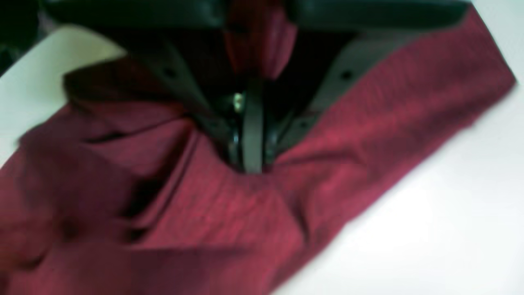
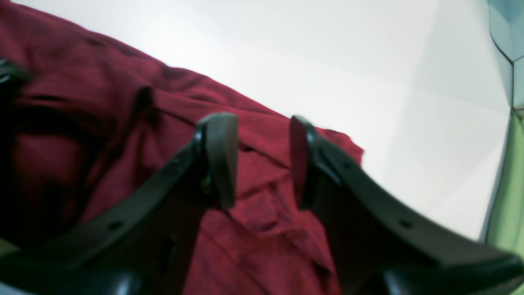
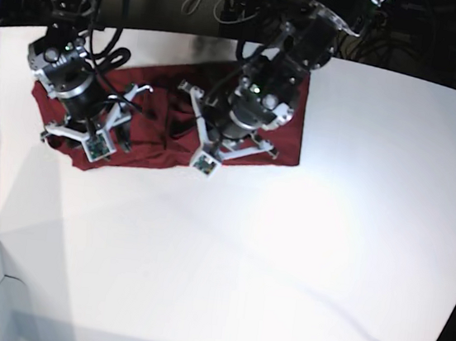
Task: Layout the t-shirt on the table in an organized manner, then fold the t-shirt properly
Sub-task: 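Press and smooth the doubled shirt with both grippers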
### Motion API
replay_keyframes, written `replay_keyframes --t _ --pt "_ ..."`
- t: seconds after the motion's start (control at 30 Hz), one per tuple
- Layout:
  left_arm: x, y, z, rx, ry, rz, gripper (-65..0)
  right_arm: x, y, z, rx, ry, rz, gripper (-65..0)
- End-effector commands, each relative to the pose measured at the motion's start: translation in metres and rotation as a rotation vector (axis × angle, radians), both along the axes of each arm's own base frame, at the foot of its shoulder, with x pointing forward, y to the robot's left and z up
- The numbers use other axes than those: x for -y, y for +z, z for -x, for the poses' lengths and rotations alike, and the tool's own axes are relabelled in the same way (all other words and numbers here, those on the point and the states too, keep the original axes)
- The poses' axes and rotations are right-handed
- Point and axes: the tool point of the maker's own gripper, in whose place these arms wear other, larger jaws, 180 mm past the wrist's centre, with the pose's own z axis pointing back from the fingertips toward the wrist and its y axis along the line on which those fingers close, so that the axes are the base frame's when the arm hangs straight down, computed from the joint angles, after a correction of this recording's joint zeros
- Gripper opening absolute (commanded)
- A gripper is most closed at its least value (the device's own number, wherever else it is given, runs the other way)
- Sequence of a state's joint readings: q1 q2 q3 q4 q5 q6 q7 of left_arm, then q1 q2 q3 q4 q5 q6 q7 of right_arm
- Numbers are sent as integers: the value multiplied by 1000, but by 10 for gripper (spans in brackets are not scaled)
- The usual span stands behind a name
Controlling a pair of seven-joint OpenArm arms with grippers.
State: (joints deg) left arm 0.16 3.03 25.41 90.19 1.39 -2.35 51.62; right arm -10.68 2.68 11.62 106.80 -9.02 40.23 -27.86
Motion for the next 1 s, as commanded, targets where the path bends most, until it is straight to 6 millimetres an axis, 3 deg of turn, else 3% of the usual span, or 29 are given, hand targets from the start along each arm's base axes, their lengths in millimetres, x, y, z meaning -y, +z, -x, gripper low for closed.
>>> replay_keyframes --t 0.0,0.17,0.37,0.6,0.7,0.83,0.97 --pt "13 16 -11 50 -3 43 -650 -1 13 -6 49 4 -15 -422" --pt "43 24 -32 81 -13 93 -650 2 11 -4 43 -5 -13 -422" --pt "48 15 -48 123 -15 104 -649 8 13 -4 47 -21 -5 -422" --pt "52 44 -60 225 -1 170 -647 47 27 -15 93 -124 18 -418" --pt "50 63 -56 259 9 216 -645 59 29 -16 84 -162 33 -362" --pt "7 81 -55 273 116 307 -634 84 28 -21 23 -245 77 -209" --pt "-59 57 -40 169 233 290 -518 105 23 -22 -26 -303 97 -151"
